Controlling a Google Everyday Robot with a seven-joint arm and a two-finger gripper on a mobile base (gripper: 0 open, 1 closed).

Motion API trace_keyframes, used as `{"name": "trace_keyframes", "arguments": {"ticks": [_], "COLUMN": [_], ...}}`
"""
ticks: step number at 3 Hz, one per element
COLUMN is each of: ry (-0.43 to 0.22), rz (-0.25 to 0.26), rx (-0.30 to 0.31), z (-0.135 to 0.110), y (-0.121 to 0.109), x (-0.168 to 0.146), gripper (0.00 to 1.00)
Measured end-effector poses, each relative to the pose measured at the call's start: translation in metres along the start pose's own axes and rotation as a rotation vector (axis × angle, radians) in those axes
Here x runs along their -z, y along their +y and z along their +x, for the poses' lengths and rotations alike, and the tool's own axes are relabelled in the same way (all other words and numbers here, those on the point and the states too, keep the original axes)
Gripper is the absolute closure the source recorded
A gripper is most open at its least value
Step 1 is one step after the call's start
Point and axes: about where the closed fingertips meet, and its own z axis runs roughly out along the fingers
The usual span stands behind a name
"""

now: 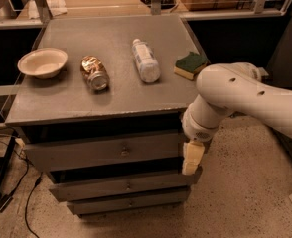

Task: Open top drawer

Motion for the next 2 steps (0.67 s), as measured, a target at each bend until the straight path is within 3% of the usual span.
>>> {"name": "trace_keyframes", "arguments": {"ticks": [2], "ry": [0.007], "rz": [0.008], "rx": [0.002], "z": [-0.0009], "y": [-0.0042], "x": [-0.0009], "gripper": [0.00]}}
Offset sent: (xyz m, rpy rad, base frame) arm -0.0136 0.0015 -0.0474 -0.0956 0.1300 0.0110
